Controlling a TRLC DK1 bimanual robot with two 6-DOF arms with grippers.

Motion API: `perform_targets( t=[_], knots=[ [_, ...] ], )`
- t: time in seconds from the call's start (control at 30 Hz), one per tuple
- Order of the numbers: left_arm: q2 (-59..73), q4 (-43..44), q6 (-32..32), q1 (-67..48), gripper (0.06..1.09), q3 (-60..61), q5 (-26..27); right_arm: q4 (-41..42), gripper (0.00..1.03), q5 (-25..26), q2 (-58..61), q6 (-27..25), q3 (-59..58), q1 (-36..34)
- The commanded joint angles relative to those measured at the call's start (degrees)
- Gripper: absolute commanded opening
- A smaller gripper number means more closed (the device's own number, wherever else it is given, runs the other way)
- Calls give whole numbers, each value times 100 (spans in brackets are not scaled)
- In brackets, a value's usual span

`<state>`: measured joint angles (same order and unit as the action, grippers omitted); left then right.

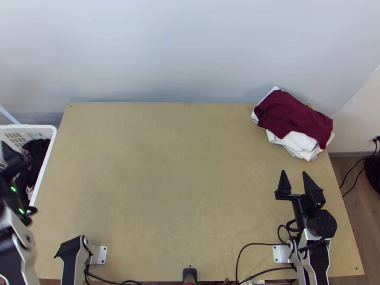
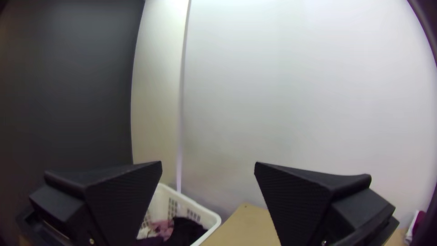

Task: Fold the t-shirt

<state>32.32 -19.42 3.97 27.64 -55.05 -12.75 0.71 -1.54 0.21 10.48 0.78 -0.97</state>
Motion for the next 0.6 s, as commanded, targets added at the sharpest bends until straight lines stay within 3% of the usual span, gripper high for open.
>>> perform_targets(
  t=[0.0,0.1,0.23,0.57],
  knots=[
    [1014,-756,605,558,104,-788,1,-106,98,22,-30,68,-34,-26],
    [2051,-1609,772,1165,104,-1483,300,-106,98,22,-30,68,-34,-26],
    [3176,-1829,807,2079,104,-1966,1179,-106,98,22,-30,68,-34,-26],
    [5689,-1855,-45,2747,104,-2555,1302,-106,98,22,-30,68,-34,-26]
  ],
)
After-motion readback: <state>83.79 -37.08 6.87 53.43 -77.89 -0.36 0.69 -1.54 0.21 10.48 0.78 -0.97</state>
